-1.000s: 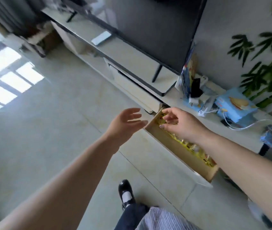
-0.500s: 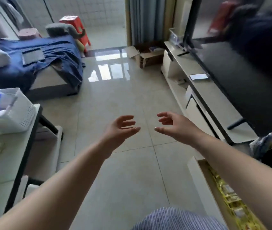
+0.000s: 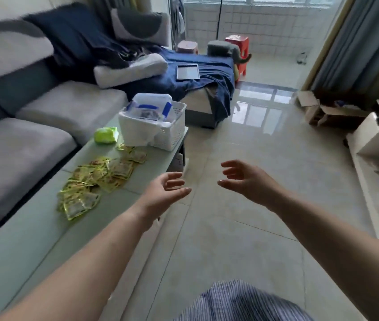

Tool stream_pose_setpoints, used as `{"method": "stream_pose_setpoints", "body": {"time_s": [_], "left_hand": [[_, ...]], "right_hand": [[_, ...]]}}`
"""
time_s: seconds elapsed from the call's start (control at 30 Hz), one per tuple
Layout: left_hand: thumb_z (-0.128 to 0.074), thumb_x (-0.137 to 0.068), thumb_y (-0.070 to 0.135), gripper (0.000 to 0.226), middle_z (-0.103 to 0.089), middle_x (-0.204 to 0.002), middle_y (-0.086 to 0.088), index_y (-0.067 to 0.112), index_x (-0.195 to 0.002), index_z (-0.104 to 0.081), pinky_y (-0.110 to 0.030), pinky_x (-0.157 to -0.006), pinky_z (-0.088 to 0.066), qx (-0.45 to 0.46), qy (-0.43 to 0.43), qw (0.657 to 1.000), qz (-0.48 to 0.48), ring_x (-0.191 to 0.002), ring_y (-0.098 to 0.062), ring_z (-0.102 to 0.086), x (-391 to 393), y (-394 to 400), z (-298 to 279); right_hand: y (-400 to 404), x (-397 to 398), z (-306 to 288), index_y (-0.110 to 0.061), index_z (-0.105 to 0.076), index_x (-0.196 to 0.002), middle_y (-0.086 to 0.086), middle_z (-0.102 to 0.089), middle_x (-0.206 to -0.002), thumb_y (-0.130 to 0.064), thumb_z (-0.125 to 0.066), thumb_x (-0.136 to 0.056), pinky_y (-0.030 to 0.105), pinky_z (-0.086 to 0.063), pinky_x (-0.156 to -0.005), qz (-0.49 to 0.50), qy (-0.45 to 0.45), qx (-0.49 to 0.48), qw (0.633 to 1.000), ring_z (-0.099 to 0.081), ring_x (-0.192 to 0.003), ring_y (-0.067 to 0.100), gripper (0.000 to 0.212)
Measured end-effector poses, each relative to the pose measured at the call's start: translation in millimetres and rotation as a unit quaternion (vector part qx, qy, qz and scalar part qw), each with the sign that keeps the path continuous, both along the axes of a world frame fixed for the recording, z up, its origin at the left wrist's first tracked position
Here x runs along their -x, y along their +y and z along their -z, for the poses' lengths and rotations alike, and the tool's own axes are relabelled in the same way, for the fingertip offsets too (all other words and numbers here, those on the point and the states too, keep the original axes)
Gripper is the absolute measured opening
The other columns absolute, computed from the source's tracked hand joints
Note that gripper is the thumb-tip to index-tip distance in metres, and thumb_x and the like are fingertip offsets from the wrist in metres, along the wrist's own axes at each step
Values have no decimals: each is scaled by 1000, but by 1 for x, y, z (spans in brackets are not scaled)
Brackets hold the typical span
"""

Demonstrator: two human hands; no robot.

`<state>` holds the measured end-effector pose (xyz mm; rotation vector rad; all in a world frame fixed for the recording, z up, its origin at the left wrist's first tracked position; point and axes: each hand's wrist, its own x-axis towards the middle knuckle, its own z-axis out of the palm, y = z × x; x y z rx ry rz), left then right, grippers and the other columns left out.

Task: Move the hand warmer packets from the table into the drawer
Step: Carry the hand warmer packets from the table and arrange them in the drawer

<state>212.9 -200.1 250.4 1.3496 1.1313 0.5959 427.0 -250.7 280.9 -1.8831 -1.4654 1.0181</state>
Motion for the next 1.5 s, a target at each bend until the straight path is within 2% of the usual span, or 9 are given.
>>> {"method": "stream_pose_setpoints", "body": {"time_s": [0.1, 0.23, 0.33, 0.73, 0.87, 0.97, 1.2, 1.37, 1.5], "left_hand": [[-68, -83, 9, 50, -59, -124, -10, 10, -130, -49, -8, -66, -50, 5, 5, 999, -49, -100, -9, -58, 69, 16, 4], [-69, -83, 15, 46, -60, -123, -4, 17, -126, -51, -16, -74, -45, 17, 12, 992, -121, -107, -11, -58, 146, 40, 16], [-69, -83, 16, 44, -61, -121, -2, 20, -123, -52, -20, -73, -44, 21, 9, 984, -174, -109, -13, -57, 185, 59, 24], [-66, -85, 8, 38, -61, -108, -1, 15, -121, -52, -19, -67, -42, 69, 26, 939, -335, -86, -4, -55, 249, 164, 69], [-65, -86, 11, 32, -61, -103, 3, 21, -113, -53, -24, -71, -41, 92, 20, 904, -417, -90, -8, -55, 276, 189, 88], [-65, -86, 11, 31, -62, -103, 5, 21, -113, -53, -26, -74, -41, 113, 15, 881, -459, -92, -8, -55, 295, 198, 101], [-64, -87, 11, 31, -62, -107, 1, 20, -115, -52, -31, -79, -43, 152, 13, 843, -515, -99, -13, -56, 331, 228, 139], [-65, -86, 13, 35, -63, -109, 1, 18, -119, -54, -30, -80, -44, 193, 13, 831, -521, -100, -14, -57, 349, 260, 182], [-67, -84, 14, 37, -63, -98, 7, 17, -119, -56, -24, -72, -44, 220, 29, 822, -525, -89, -9, -58, 359, 281, 226]], "right_hand": [[37, 62, 9, -18, -52, -128, 0, -59, -117, -27, -70, -81, 13, -45, -81, -32, 17, 10, 999, -55, -103, 10, 52], [82, 128, 25, -20, -56, -123, 2, -61, -115, -27, -74, -78, 33, -48, -99, -84, 24, 22, 996, -59, -108, 14, 50], [119, 160, 32, -18, -55, -126, 2, -62, -118, -27, -74, -78, 26, -48, -93, -123, 15, 38, 992, -59, -105, 13, 52], [296, 210, 71, -21, -58, -122, 0, -63, -115, -28, -75, -78, 32, -47, -97, -249, -34, 66, 966, -59, -108, 15, 48], [359, 236, 85, -19, -58, -122, 2, -63, -114, -27, -75, -78, 35, -47, -98, -321, -66, 73, 942, -60, -109, 17, 48], [392, 263, 96, -19, -59, -121, 1, -65, -111, -25, -75, -79, 30, -47, -92, -347, -74, 79, 932, -60, -105, 17, 46], [439, 315, 143, -19, -61, -118, 7, -66, -108, -25, -75, -78, 39, -49, -94, -362, -82, 136, 918, -62, -103, 27, 44], [462, 342, 189, -18, -60, -119, 4, -65, -111, -25, -72, -80, 31, -46, -84, -315, -63, 191, 927, -61, -101, 21, 42], [479, 359, 232, -18, -57, -124, 2, -62, -114, -28, -71, -82, 27, -42, -80, -276, -73, 225, 932, -59, -101, 19, 46]]}}
